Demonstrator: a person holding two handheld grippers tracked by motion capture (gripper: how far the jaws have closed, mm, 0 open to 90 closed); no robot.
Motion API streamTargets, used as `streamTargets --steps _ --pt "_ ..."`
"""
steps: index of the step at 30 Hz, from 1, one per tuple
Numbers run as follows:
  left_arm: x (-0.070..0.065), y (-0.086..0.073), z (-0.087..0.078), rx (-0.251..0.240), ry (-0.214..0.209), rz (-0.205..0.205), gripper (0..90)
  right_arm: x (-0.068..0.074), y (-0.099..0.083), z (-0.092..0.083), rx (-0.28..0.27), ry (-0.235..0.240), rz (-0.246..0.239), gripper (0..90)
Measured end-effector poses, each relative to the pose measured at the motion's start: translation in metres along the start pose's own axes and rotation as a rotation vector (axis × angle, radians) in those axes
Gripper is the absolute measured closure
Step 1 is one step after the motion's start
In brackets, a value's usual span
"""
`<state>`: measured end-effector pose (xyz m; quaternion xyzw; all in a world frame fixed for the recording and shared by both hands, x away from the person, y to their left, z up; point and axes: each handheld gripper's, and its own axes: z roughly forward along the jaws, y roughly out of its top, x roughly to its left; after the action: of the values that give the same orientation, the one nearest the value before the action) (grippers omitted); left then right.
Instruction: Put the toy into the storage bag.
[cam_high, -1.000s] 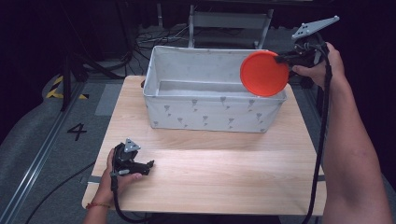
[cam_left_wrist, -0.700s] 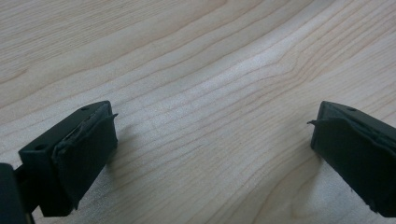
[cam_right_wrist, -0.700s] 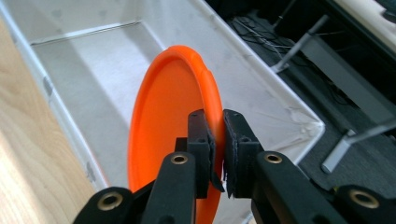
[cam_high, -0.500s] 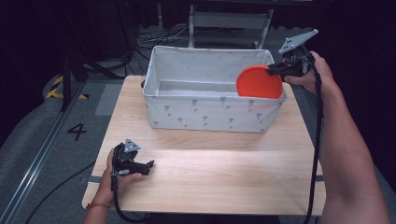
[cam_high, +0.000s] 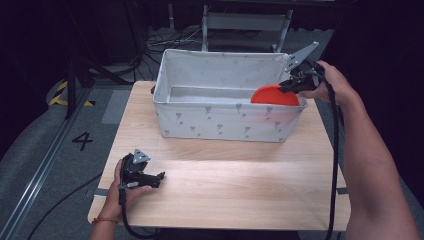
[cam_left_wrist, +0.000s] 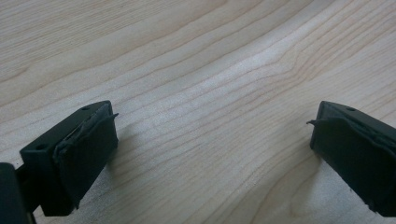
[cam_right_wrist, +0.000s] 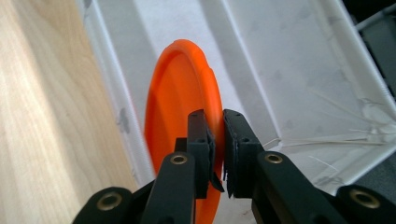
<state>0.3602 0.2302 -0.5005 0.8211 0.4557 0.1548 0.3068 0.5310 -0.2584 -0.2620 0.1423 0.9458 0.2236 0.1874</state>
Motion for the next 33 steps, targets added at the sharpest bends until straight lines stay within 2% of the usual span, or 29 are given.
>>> streamTargets --steps 3,7,9,10,11,12,13,14,16,25,33 --pt "0.0 0.0 0.0 0.0 0.0 0.0 1.1 0.003 0.004 0.005 0.04 0.026 -0.033 82.1" --pt "0.0 0.0 0.0 0.0 0.0 -0.001 1.1 0.0 0.008 0.008 0.074 0.071 -0.042 81.9" --pt "0.0 0.0 0.0 0.004 -0.001 0.002 1.1 -0.002 0.011 0.011 0.119 0.076 -0.047 82.0" --pt "0.0 0.0 0.0 0.002 0.0 0.001 1.1 -0.002 0.013 0.013 0.145 0.071 -0.065 82.0" --pt "0.0 0.0 0.0 0.002 0.0 0.001 1.1 -0.002 0.013 0.013 0.145 0.071 -0.065 82.0" --pt "0.0 0.0 0.0 -0.001 0.0 0.0 1.2 -0.001 0.017 0.017 0.192 0.081 -0.088 82.0" --pt "0.0 0.0 0.0 -0.001 0.0 0.0 1.3 -0.001 0.017 0.017 0.192 0.081 -0.088 82.0" --pt "0.0 0.0 0.0 -0.005 0.005 0.0 1.4 0.0 0.02 0.021 0.221 0.084 -0.097 82.0" --pt "0.0 0.0 0.0 -0.005 0.006 0.0 1.4 -0.001 0.021 0.025 0.245 0.08 -0.1 82.0" --pt "0.0 0.0 0.0 -0.005 0.004 -0.001 1.4 -0.001 0.026 0.039 0.284 0.119 -0.124 81.9" --pt "0.0 0.0 0.0 -0.005 0.003 -0.001 1.4 -0.004 0.026 0.049 0.313 0.142 -0.112 82.0"
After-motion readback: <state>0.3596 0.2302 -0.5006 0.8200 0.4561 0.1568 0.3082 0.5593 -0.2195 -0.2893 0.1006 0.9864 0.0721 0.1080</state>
